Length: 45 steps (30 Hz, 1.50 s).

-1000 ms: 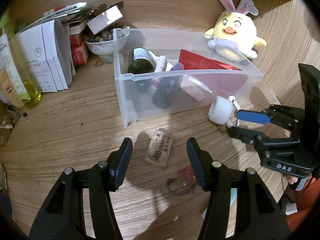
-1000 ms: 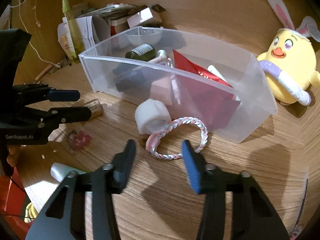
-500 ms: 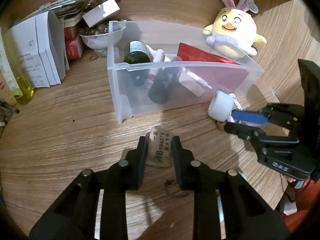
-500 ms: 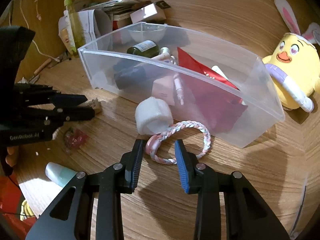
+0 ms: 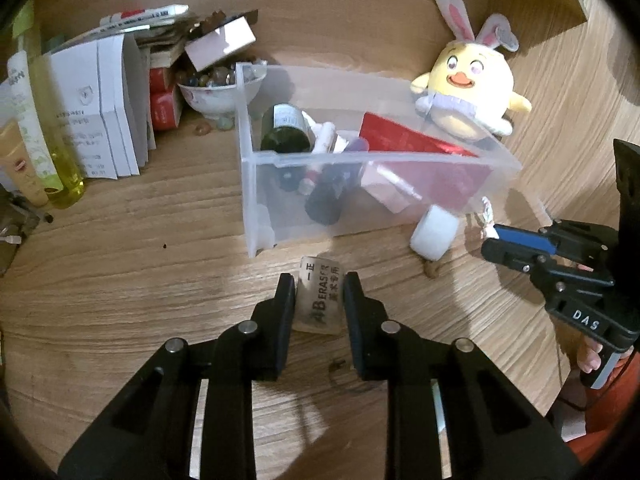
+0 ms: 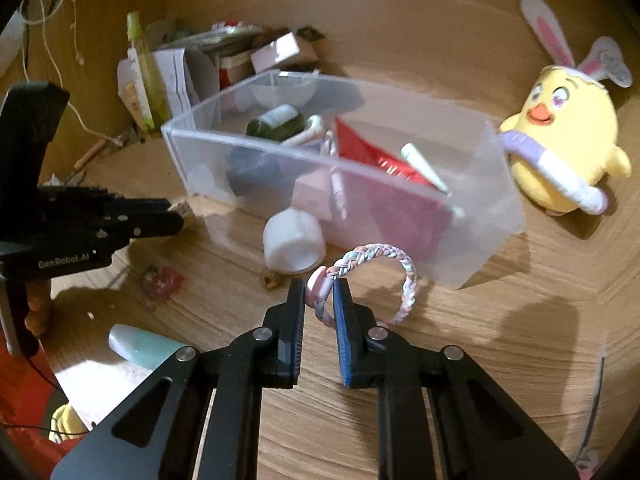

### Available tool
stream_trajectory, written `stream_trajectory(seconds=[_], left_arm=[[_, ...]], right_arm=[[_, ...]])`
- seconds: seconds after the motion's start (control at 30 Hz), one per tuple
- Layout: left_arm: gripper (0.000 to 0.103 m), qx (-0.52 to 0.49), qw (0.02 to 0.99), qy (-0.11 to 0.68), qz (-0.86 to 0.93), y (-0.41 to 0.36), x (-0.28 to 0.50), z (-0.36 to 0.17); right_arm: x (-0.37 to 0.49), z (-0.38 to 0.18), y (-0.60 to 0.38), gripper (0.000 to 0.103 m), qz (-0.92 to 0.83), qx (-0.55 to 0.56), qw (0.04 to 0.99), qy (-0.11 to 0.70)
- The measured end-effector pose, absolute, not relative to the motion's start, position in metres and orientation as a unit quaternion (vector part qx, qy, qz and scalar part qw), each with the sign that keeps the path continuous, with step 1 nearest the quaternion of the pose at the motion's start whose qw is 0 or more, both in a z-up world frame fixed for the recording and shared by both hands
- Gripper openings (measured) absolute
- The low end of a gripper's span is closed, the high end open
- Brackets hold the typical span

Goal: Organize objects
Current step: 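Lower the eraser and bracelet into the clear box and open both tools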

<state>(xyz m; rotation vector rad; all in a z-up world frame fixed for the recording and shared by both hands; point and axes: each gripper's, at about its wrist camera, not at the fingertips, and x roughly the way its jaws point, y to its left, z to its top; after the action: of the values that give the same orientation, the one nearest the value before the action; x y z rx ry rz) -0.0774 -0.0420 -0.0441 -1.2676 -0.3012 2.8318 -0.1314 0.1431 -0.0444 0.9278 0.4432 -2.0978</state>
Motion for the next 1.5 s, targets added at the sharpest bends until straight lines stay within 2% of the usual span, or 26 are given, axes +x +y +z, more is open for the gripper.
stream_trajectory(seconds=[0.93,1.5], left_arm=[[0.024,-0.308,0.003,-0.105,0.946,-0.046,-0.095,0.035],[0.024,-0.359,-0.001,-0.100,0.928,-0.048,-0.145,0.008]], right_arm=[[-0.162,0.033,0.147,0.013,-0.875,0.272,0.386,0.106],[-0.231,-0.004,0.112,0.013,-0.864,0.336,0.356,0.119]])
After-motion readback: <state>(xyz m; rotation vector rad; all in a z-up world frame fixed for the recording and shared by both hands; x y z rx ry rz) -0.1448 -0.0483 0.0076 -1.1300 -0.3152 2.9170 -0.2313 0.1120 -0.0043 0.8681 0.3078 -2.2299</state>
